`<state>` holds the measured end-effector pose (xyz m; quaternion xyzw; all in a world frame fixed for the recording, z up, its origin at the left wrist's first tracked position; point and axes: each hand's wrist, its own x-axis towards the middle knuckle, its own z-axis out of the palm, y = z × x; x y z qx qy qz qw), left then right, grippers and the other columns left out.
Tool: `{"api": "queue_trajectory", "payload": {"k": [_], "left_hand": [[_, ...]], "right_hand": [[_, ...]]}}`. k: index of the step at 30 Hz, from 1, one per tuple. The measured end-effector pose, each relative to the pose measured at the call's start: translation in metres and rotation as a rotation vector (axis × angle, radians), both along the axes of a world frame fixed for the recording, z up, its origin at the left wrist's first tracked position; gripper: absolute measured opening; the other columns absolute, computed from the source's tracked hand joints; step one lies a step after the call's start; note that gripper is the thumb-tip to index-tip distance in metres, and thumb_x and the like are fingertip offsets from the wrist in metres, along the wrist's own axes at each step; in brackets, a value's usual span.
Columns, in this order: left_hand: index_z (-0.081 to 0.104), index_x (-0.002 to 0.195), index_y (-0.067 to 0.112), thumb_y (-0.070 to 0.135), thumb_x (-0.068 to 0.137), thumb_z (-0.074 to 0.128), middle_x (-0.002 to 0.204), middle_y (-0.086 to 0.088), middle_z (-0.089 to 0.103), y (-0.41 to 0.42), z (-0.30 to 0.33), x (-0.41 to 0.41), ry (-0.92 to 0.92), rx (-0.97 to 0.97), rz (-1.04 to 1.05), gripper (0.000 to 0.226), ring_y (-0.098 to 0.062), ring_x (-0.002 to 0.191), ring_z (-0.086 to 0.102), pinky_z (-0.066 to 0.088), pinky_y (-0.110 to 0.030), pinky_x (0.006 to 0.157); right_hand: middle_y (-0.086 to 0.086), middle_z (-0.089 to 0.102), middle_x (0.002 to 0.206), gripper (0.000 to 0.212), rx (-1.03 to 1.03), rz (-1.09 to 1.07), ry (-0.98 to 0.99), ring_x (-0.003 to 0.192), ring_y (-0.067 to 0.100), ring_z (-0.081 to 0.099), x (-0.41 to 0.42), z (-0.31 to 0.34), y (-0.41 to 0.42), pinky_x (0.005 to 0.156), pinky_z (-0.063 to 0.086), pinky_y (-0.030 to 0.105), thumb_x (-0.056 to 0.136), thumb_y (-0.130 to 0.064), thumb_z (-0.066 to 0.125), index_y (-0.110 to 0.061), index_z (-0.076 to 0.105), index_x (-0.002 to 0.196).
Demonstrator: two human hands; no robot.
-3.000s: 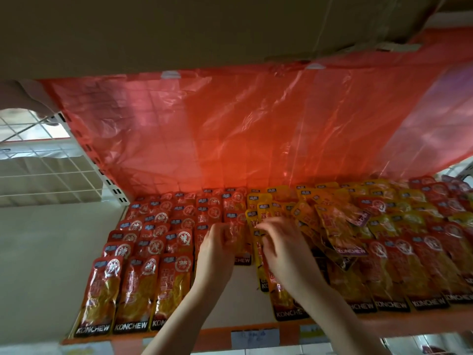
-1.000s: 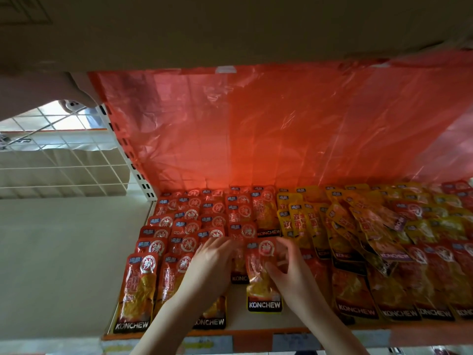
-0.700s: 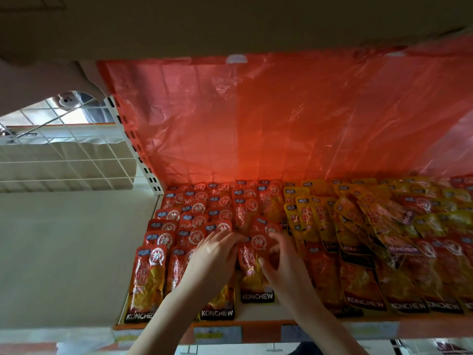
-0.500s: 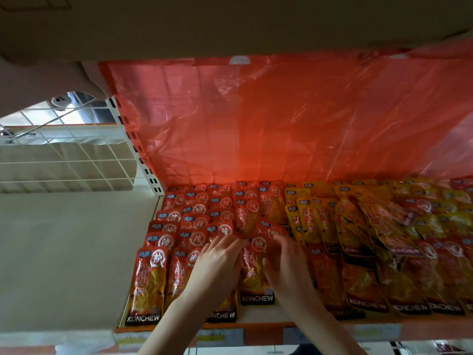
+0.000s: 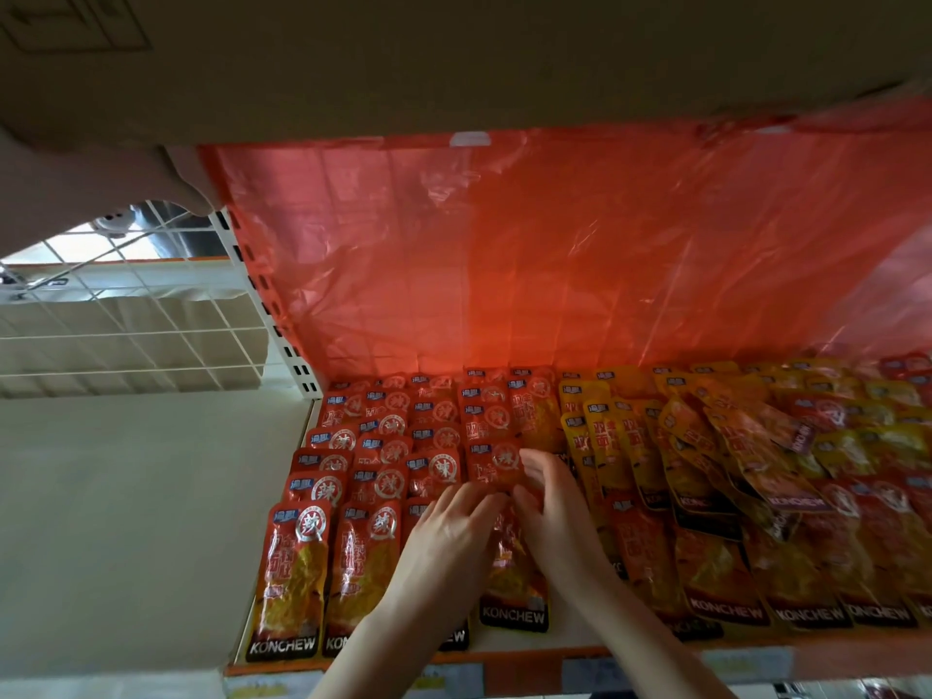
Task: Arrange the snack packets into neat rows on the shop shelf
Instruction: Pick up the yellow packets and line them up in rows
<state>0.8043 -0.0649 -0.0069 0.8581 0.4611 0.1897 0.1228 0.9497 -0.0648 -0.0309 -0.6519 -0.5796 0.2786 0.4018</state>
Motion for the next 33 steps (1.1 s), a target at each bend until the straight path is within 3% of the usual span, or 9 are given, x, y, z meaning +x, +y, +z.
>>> {"api": "queue_trajectory", "payload": {"k": [5,8,11,16,20,23,27,33], "left_hand": [[0.061,0.113,0.023,0.019,0.078,0.062,0.11,0.008,0.062,0.001,0.001,-0.006,-0.014,0.073,0.053,0.035,-0.014,0.1,0.06,0.054,-0.032,0.08],[0.064,0.108,0.021,0.028,0.08,0.056,0.106,0.008,0.064,0.003,0.003,-0.01,0.025,0.09,0.09,0.03,-0.015,0.096,0.062,0.055,-0.031,0.075],[0.063,0.112,0.019,0.025,0.084,0.059,0.109,0.007,0.063,0.004,0.005,-0.011,0.037,0.069,0.117,0.029,-0.015,0.099,0.06,0.053,-0.032,0.08],[0.064,0.109,0.019,0.023,0.086,0.062,0.102,0.007,0.066,0.009,0.008,-0.002,0.016,0.058,0.146,0.024,-0.016,0.093,0.062,0.053,-0.032,0.077],[0.065,0.109,0.02,0.022,0.085,0.064,0.101,0.006,0.067,0.007,0.006,0.002,0.037,0.045,0.14,0.025,-0.016,0.093,0.063,0.052,-0.032,0.079],[0.062,0.115,0.021,0.021,0.087,0.06,0.108,0.007,0.065,0.006,0.005,0.004,0.048,0.019,0.13,0.028,-0.015,0.101,0.06,0.047,-0.031,0.087],[0.057,0.126,0.023,0.013,0.091,0.053,0.118,0.007,0.06,0.01,0.006,0.005,-0.008,-0.031,0.161,0.037,-0.015,0.113,0.052,0.037,-0.029,0.097],[0.062,0.116,0.018,0.009,0.085,0.061,0.112,0.005,0.063,0.013,0.012,0.006,-0.035,0.024,0.198,0.032,-0.019,0.108,0.055,0.047,-0.038,0.091]], "right_hand": [[-0.006,0.054,0.125,0.04,-0.015,0.037,0.036,0.118,0.008,0.05,0.005,-0.001,-0.001,0.098,0.046,0.036,0.092,-0.019,0.053,-0.017,0.045,0.131],[-0.005,0.057,0.117,0.035,0.03,0.031,-0.012,0.11,0.005,0.054,0.009,0.0,-0.01,0.093,0.047,0.022,0.091,-0.017,0.058,-0.016,0.049,0.125],[-0.007,0.056,0.113,0.033,0.079,0.038,-0.081,0.106,0.004,0.054,0.013,0.0,-0.023,0.089,0.046,0.015,0.089,-0.021,0.063,-0.019,0.052,0.119],[-0.01,0.049,0.116,0.042,0.016,0.053,-0.111,0.106,0.0,0.051,0.012,-0.001,-0.029,0.088,0.043,0.008,0.086,-0.013,0.064,-0.023,0.046,0.123],[-0.007,0.052,0.116,0.035,0.023,0.04,-0.129,0.109,0.001,0.05,0.012,-0.001,-0.022,0.09,0.04,0.007,0.089,-0.005,0.057,-0.021,0.05,0.119],[-0.006,0.056,0.109,0.026,0.018,0.02,-0.12,0.098,0.001,0.054,0.011,0.0,-0.018,0.079,0.041,0.004,0.09,-0.014,0.059,-0.021,0.052,0.114],[-0.009,0.06,0.098,0.017,0.027,0.002,-0.052,0.091,0.002,0.058,0.009,0.007,-0.01,0.074,0.047,0.011,0.09,-0.023,0.061,-0.023,0.053,0.105],[-0.018,0.048,0.088,0.013,0.025,-0.014,-0.151,0.083,0.001,0.05,0.004,0.016,-0.005,0.067,0.04,0.01,0.093,-0.018,0.052,-0.027,0.045,0.098]]}}
